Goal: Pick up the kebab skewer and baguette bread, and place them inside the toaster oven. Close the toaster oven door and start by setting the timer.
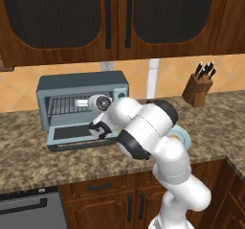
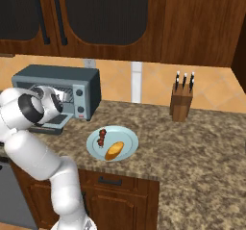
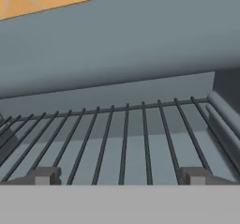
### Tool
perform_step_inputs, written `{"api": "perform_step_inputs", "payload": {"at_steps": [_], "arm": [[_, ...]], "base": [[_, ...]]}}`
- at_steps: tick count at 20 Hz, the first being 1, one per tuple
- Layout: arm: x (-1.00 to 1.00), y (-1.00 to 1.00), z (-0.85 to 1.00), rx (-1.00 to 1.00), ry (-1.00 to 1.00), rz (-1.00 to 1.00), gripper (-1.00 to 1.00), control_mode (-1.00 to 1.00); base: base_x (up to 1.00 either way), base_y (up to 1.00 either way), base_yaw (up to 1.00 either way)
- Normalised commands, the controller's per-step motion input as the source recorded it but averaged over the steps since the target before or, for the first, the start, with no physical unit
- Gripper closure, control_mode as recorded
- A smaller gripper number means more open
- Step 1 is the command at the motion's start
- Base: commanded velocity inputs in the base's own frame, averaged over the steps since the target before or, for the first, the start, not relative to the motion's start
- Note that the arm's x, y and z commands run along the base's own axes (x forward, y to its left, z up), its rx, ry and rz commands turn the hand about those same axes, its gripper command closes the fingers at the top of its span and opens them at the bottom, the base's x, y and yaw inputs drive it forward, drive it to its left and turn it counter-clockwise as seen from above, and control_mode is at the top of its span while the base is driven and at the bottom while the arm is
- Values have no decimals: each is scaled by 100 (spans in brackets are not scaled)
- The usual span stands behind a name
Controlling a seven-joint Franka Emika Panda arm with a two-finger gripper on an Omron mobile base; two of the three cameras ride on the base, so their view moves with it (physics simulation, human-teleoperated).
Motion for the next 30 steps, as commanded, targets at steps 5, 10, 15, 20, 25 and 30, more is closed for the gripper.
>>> {"api": "perform_step_inputs", "payload": {"at_steps": [5,10,15,20,25,30], "arm": [[11,0,-25,0,1,0,-100,-100],[1,0,-22,0,9,0,-100,-100],[-13,-1,-38,0,27,0,-100,-100],[-60,-1,-91,0,28,-2,-100,-100],[-99,0,-100,0,10,-2,-100,-100],[-100,19,-100,-5,10,-3,-100,-100]], "base": [[0,0,0],[0,0,0],[0,0,0],[0,0,0],[0,0,0],[0,0,0]]}}
